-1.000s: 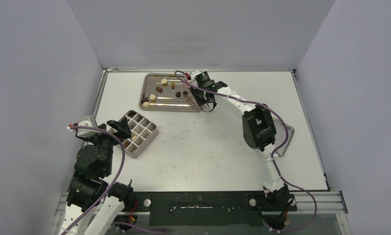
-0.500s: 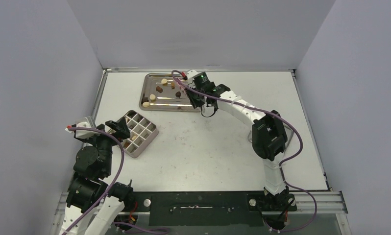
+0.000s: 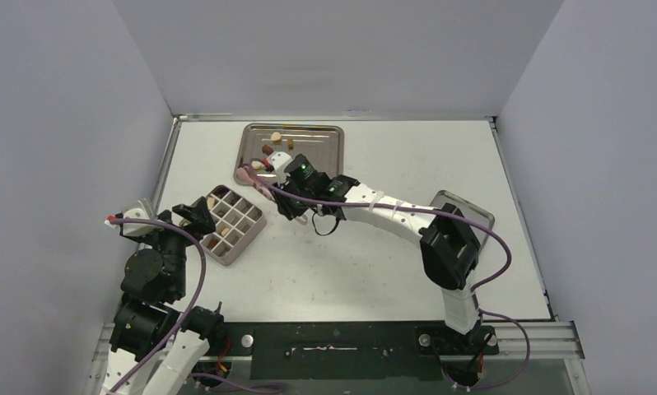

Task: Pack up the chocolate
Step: Place the fake chocolate in the packing box.

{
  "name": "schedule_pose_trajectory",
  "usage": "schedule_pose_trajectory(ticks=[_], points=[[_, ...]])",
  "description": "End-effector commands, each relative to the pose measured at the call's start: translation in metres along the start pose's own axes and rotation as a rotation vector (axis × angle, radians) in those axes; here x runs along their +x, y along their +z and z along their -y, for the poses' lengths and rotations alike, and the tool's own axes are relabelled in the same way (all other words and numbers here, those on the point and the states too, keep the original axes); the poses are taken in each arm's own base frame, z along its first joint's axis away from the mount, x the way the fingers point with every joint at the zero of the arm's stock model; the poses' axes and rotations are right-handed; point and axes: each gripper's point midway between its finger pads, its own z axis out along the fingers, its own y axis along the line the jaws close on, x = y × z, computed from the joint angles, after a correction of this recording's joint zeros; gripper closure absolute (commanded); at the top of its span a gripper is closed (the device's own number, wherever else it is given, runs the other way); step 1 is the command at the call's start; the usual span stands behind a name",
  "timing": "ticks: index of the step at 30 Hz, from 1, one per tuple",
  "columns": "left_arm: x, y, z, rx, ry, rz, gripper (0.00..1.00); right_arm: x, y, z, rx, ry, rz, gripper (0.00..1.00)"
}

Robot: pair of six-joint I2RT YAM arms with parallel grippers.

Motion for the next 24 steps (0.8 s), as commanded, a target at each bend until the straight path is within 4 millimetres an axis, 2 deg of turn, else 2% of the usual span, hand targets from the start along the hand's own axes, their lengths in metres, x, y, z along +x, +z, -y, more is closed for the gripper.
schedule_pose_trajectory(ticks=[1, 6, 17, 24], points=[[-0.016, -0.003, 0.0, -0.002, -0.009, 0.045, 0.14, -0.027, -0.019, -0.044, -0.105, 0.021, 0.112, 0.88], [-0.016, -0.002, 0.0, 0.001, -0.007, 0.044, 0.14, -0.007, -0.011, -0.077, -0.144, -0.011, 0.072, 0.88], [-0.014, -0.001, 0.002, 0.005, -0.004, 0.038, 0.14, 0.025, 0.01, -0.093, -0.175, -0.048, -0.023, 0.86], [-0.013, -0.001, 0.003, 0.011, -0.005, 0.035, 0.14, 0.039, 0.021, -0.09, -0.153, -0.043, -0.069, 0.81]])
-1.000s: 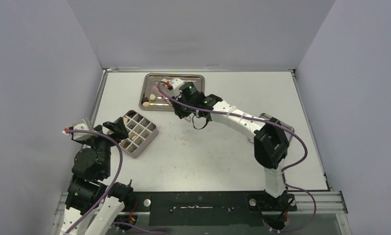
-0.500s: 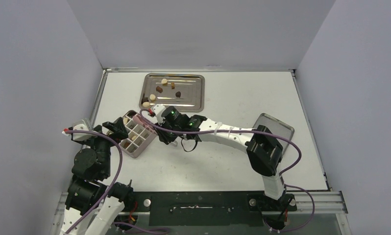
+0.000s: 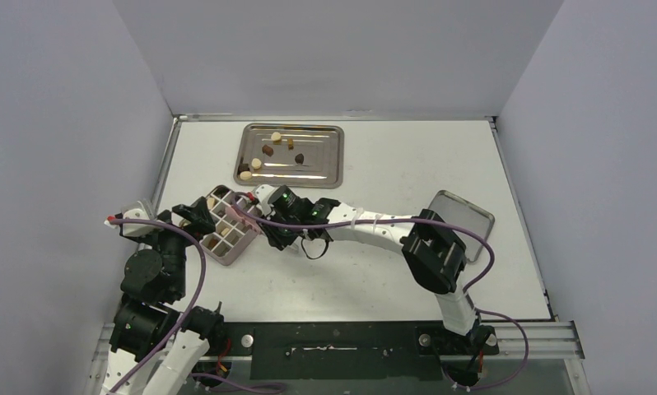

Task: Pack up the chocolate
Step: Place the fake chocolate in the packing box.

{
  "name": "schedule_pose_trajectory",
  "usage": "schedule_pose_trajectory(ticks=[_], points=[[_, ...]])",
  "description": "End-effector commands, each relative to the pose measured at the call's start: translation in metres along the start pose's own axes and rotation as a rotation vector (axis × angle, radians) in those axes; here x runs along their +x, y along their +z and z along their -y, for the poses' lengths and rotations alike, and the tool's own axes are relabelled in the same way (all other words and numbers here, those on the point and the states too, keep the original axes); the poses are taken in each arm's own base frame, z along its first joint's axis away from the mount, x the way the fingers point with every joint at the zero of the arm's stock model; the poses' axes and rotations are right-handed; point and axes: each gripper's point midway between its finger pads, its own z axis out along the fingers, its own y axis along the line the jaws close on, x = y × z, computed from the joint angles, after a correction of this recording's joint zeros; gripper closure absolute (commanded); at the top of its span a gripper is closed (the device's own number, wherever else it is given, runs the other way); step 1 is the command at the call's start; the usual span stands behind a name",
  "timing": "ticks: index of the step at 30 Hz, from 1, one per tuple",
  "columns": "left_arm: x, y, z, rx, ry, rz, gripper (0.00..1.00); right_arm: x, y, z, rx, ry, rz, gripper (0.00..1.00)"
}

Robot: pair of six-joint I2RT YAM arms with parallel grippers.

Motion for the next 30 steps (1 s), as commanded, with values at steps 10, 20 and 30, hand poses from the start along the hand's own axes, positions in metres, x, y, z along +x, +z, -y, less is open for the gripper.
schedule_pose_trajectory(ticks=[10, 20, 30], points=[[-0.013, -0.001, 0.003, 0.014, -0.004, 0.034, 0.14, -0.041, -0.014, 0.001, 0.042, -0.034, 0.092, 0.66], [-0.013, -0.002, 0.003, 0.019, -0.007, 0.038, 0.14, -0.064, -0.039, 0.04, 0.111, -0.009, 0.149, 0.65], [-0.012, -0.003, 0.01, 0.054, -0.016, 0.033, 0.14, -0.053, -0.064, 0.159, 0.344, 0.065, 0.081, 0.64]])
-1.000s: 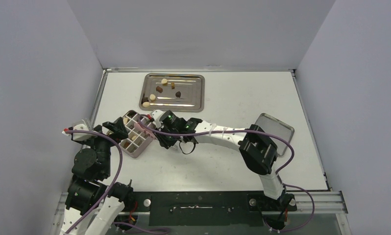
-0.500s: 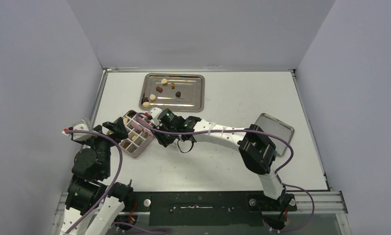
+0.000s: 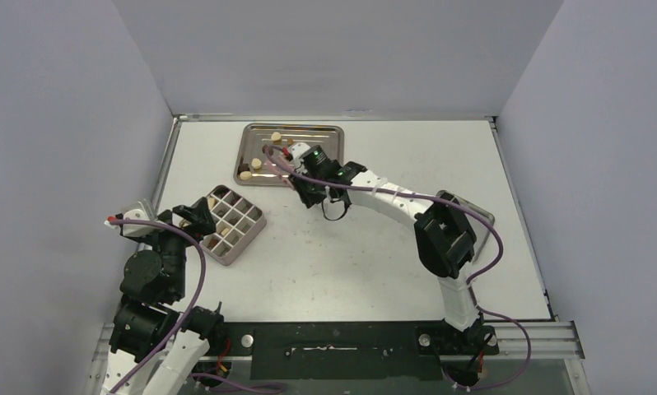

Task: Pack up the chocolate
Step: Place the fake chocolate in the packing box, then pick up the fake chocolate from the plate.

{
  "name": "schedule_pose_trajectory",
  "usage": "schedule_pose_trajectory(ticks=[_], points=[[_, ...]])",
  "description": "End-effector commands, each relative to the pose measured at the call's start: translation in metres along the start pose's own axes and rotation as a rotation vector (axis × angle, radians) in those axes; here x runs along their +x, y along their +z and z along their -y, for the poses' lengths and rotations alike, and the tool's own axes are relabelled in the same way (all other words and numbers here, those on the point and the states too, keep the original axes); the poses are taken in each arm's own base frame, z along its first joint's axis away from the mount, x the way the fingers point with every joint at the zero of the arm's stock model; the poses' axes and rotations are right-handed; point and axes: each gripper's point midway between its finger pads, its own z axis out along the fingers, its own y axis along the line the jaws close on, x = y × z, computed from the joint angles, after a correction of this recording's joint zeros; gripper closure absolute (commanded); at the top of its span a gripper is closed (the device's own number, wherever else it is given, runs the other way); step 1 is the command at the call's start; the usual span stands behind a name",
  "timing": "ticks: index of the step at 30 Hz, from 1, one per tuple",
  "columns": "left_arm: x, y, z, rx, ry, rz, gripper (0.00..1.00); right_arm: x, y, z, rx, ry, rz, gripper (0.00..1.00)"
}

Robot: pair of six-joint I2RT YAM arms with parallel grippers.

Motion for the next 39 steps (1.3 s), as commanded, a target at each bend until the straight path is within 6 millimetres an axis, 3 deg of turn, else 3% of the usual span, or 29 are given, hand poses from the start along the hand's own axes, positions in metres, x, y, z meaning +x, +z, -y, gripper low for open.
schedule_pose_trajectory(ticks=[1, 7, 14, 23, 39], points=[[-0.011, -0.002, 0.008, 0.042, -0.012, 0.034, 0.14, -0.038, -0.029, 0.051, 0.125, -0.008, 0.071, 0.64], [-0.01, -0.002, 0.009, 0.047, -0.01, 0.031, 0.14, -0.032, -0.008, 0.091, 0.208, 0.005, 0.009, 0.6], [-0.01, -0.001, 0.009, 0.046, -0.008, 0.03, 0.14, -0.039, 0.012, 0.109, 0.219, -0.003, -0.007, 0.6], [-0.011, -0.002, 0.008, 0.041, -0.009, 0.032, 0.14, -0.065, 0.039, 0.075, 0.068, -0.045, 0.065, 0.6], [-0.008, 0.001, 0.009, 0.037, -0.004, 0.02, 0.14, -0.06, 0.08, 0.055, 0.001, -0.148, 0.051, 0.6]])
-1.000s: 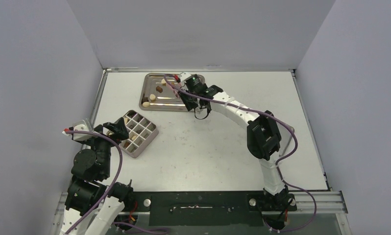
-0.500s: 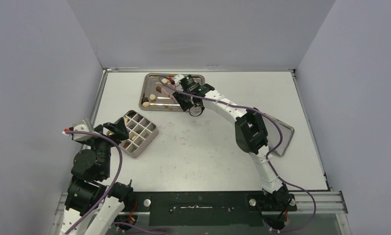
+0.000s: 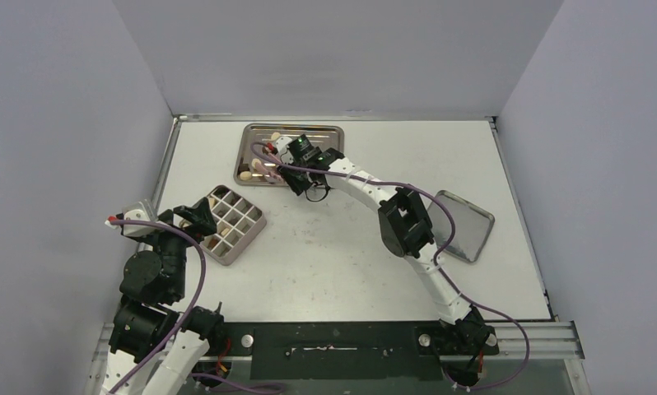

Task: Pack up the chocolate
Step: Pick up the fake chocolate from the plate.

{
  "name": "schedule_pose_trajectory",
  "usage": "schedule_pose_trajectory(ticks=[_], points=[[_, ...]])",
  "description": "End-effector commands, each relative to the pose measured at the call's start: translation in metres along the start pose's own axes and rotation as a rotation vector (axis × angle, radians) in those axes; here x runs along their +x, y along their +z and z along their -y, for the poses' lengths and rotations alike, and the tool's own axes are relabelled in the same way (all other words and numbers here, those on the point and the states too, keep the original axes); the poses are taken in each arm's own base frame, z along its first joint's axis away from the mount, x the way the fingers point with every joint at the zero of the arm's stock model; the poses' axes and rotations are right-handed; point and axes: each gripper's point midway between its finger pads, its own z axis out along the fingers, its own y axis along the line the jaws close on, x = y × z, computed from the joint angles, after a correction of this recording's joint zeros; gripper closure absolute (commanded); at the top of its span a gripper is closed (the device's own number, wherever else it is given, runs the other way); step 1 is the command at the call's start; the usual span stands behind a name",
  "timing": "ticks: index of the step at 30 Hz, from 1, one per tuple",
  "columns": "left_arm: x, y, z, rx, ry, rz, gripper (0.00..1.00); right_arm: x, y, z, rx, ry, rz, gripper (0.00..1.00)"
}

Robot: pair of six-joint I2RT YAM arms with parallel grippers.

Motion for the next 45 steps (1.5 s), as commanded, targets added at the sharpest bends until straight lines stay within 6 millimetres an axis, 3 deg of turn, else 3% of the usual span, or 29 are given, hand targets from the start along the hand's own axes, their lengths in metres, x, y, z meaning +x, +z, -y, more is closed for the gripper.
schedule_pose_trajectory(ticks=[1, 17, 27, 45], points=[[-0.009, 0.002, 0.005, 0.016, -0.002, 0.025, 0.14, -0.03, -0.005, -0.002, -0.026, -0.045, 0.096, 0.6], [-0.008, 0.002, 0.004, 0.009, -0.003, 0.025, 0.14, -0.022, 0.023, 0.0, -0.004, -0.039, 0.083, 0.61], [-0.008, 0.003, 0.004, 0.01, 0.0, 0.024, 0.14, -0.034, 0.027, -0.001, -0.005, -0.039, 0.128, 0.62], [-0.01, 0.001, 0.003, 0.005, -0.001, 0.03, 0.14, -0.034, 0.042, -0.014, -0.017, -0.055, 0.142, 0.62]])
